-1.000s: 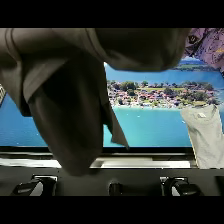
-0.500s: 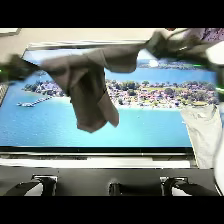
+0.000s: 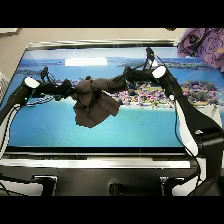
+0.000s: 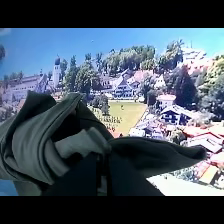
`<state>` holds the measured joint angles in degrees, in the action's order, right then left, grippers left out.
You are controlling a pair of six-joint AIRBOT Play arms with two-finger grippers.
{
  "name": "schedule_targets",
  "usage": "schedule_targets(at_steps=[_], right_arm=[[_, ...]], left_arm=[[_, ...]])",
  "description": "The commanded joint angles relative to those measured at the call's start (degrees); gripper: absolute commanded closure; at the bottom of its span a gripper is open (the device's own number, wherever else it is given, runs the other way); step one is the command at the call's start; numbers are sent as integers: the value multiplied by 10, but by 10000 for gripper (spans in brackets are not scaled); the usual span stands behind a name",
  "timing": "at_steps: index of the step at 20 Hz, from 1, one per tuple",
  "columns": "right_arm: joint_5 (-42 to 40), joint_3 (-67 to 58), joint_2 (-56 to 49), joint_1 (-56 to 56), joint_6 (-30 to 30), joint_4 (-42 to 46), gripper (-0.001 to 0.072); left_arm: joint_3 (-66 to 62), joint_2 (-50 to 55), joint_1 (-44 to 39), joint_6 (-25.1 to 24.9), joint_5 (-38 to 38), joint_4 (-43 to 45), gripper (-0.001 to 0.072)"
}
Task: Fold the clothes and pants, and hang the long-sleeved shirts on hangers.
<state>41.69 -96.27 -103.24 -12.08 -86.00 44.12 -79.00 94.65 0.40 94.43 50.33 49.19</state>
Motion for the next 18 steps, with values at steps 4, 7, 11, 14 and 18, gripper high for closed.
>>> schedule_targets(at_steps=[4, 7, 11, 14, 18], right_arm=[[7, -1, 8, -3, 9, 5, 674], [19, -1, 25, -3, 14, 21, 674], [58, -1, 33, -3, 14, 42, 674], [78, -1, 33, -3, 13, 46, 674], [90, -1, 33, -3, 13, 48, 674]], left_arm=[[-11, -80, 102, -1, 78, 13, -11], [62, -199, 158, 16, 123, 59, -10], [312, -342, 122, 16, 83, -37, -10], [461, -383, 17, 17, -13, -140, -10], [508, -346, -127, 38, -151, -206, -10]])
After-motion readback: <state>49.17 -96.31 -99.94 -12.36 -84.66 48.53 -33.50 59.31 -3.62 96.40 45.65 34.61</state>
